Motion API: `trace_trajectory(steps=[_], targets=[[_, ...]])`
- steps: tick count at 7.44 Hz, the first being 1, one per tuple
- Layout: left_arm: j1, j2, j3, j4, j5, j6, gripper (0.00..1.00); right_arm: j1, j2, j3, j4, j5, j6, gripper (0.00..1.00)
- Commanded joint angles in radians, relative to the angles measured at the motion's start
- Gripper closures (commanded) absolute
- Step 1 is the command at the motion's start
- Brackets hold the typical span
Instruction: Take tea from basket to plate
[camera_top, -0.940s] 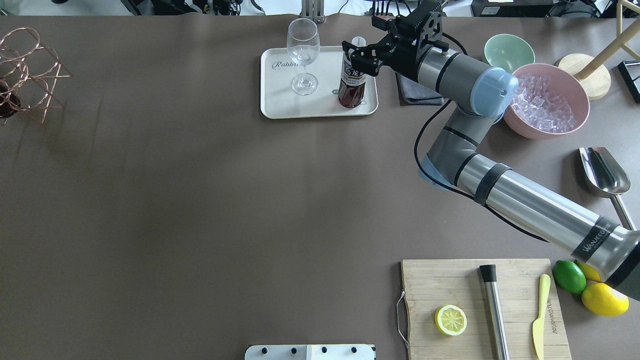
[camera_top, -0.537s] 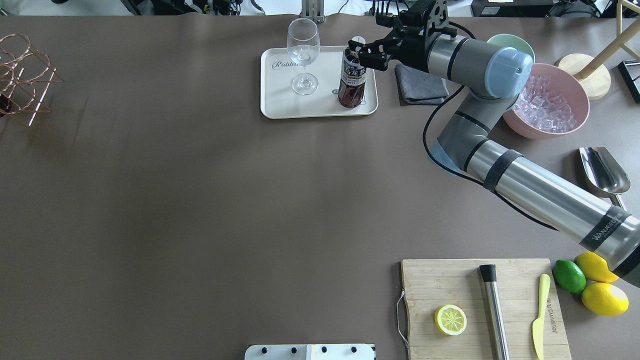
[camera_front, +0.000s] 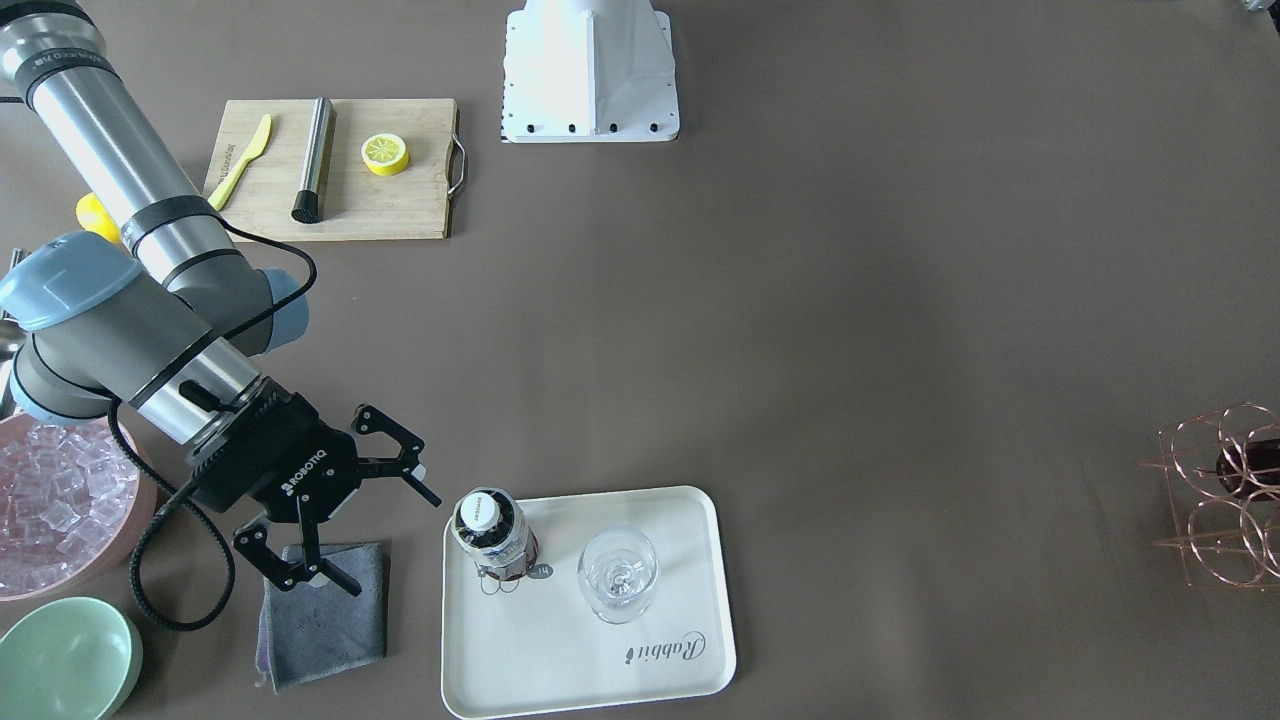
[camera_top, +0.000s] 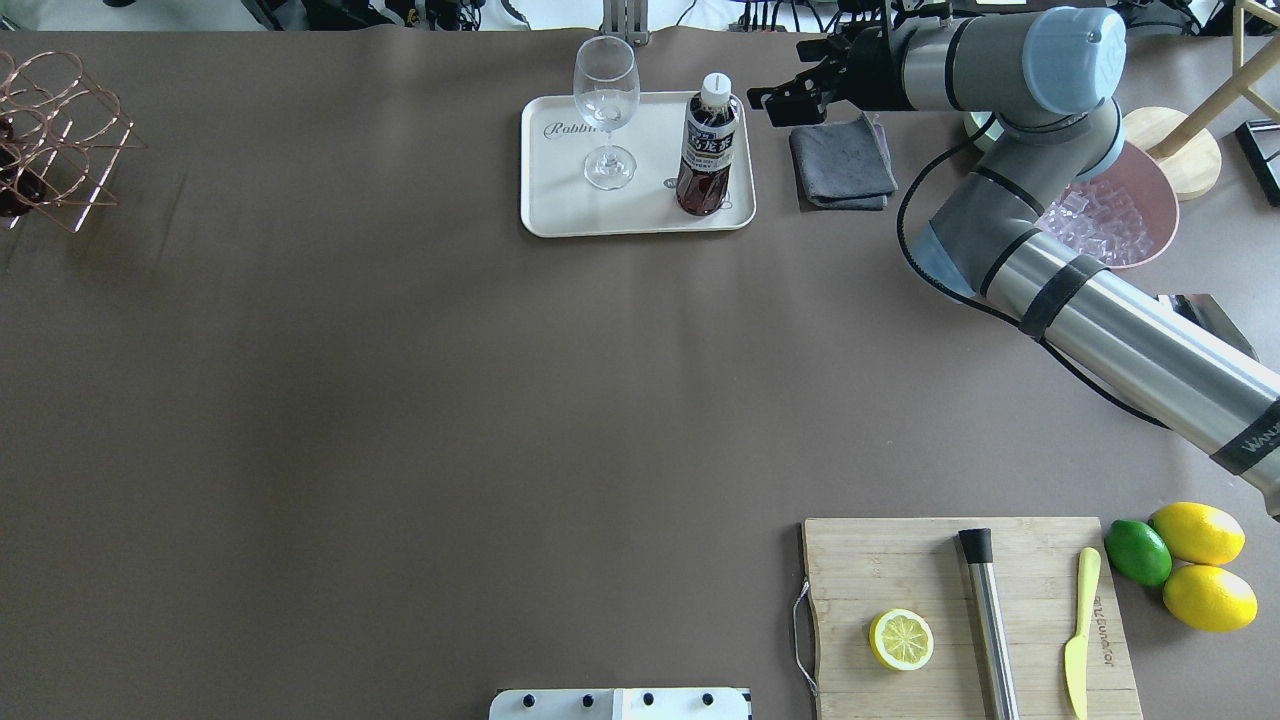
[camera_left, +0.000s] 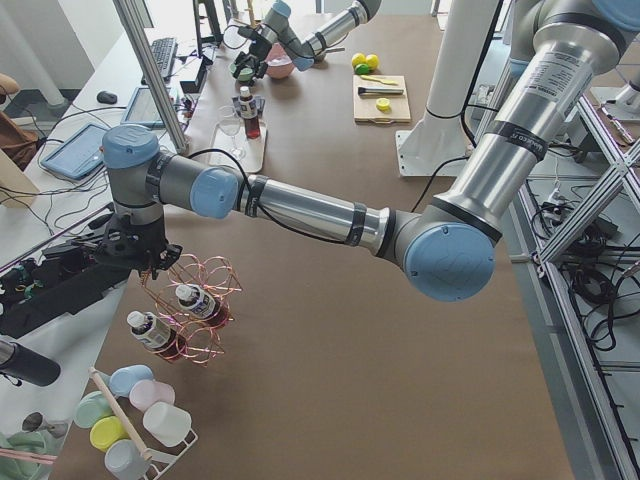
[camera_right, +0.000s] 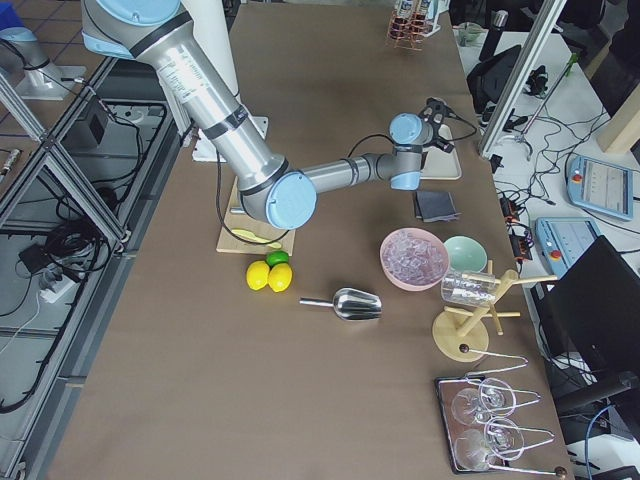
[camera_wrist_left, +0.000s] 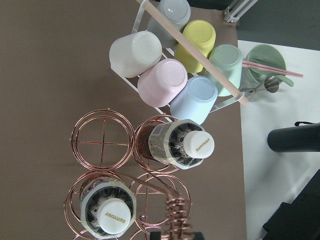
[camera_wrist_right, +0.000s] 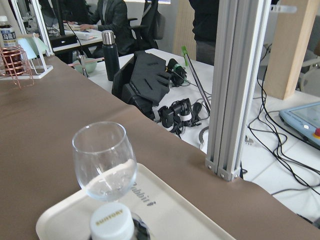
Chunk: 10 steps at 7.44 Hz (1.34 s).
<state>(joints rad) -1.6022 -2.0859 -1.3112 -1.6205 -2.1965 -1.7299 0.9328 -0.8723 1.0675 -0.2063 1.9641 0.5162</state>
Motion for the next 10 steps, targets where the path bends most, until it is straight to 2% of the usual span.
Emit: trace_trajectory(steps=[1,3,4,5,8,9,10], targets=[[0.027,-0.025,0.052,-0.064,0.006,-0.011,1.0,0.073,-0.04,0.026,-0.3,0.122,-0.064,0.0],[0.031,-0.043,0.073,-0.087,0.008,-0.087,1.0,0.138,-0.04,0.04,-0.559,0.24,-0.064,0.0],[0.034,-0.04,0.075,-0.093,0.008,-0.092,1.0,0.168,-0.06,0.078,-0.702,0.309,-0.065,0.0],[0.038,-0.039,0.076,-0.096,0.008,-0.141,1.0,0.191,-0.12,0.168,-0.893,0.349,-0.08,0.0],[0.053,-0.033,0.072,-0.116,0.008,-0.241,1.0,0.334,-0.207,0.259,-1.355,0.398,-0.374,0.0],[0.053,-0.031,0.067,-0.117,0.008,-0.235,0.56,0.371,-0.296,0.325,-1.401,0.397,-0.431,0.0],[0.053,-0.031,0.061,-0.119,0.008,-0.235,0.02,0.408,-0.417,0.412,-1.401,0.397,-0.435,0.0]])
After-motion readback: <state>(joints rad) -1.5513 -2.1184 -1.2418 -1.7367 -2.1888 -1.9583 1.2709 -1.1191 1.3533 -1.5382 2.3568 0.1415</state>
